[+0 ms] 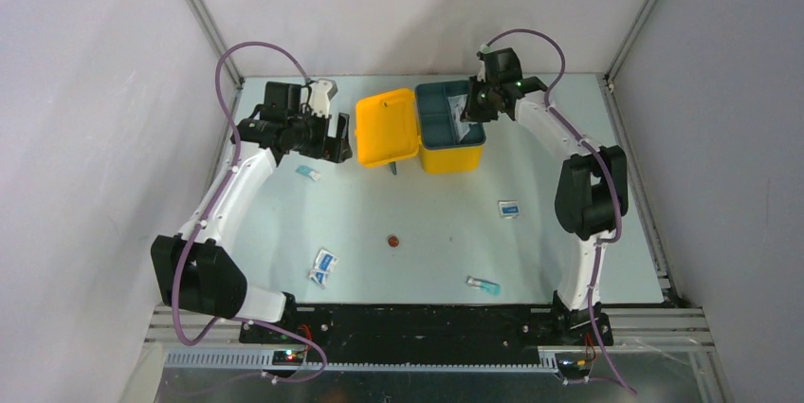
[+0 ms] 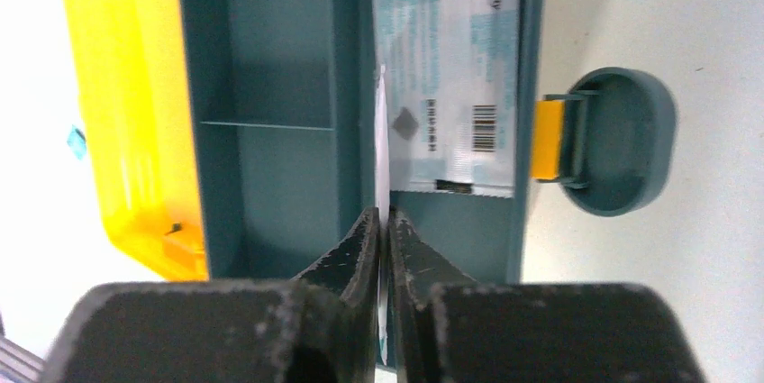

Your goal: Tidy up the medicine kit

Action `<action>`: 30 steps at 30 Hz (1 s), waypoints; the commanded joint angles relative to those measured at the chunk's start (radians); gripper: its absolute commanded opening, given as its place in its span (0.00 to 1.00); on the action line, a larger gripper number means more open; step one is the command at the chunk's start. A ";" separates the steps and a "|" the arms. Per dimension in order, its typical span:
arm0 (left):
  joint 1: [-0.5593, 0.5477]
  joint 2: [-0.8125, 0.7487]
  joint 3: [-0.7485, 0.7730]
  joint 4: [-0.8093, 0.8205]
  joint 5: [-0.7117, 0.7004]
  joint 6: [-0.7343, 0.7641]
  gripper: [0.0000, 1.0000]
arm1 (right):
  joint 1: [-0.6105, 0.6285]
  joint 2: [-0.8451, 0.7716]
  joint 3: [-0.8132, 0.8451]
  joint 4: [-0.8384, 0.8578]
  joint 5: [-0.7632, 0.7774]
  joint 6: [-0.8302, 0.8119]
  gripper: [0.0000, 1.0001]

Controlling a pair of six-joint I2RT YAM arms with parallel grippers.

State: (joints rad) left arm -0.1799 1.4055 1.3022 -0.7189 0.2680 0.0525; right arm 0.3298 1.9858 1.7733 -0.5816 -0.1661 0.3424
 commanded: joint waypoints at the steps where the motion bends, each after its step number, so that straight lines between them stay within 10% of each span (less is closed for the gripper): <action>1: 0.005 0.000 0.042 0.024 0.013 -0.007 0.93 | -0.034 -0.041 -0.017 0.022 -0.042 -0.034 0.19; 7: 0.000 0.008 0.048 0.024 0.014 -0.007 0.93 | -0.036 -0.051 0.038 -0.004 -0.046 -0.113 0.45; 16: -0.003 0.009 0.053 0.024 0.003 -0.010 0.93 | -0.086 -0.208 -0.023 0.004 -0.153 -0.262 0.50; 30: -0.003 -0.051 0.014 -0.002 0.037 0.090 0.92 | -0.134 -0.567 -0.587 -0.409 -0.433 -1.296 0.57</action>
State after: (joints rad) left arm -0.1810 1.4120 1.3113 -0.7200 0.2699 0.0834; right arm 0.2012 1.4246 1.2846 -0.7803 -0.5106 -0.5175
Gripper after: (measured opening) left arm 0.922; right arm 0.561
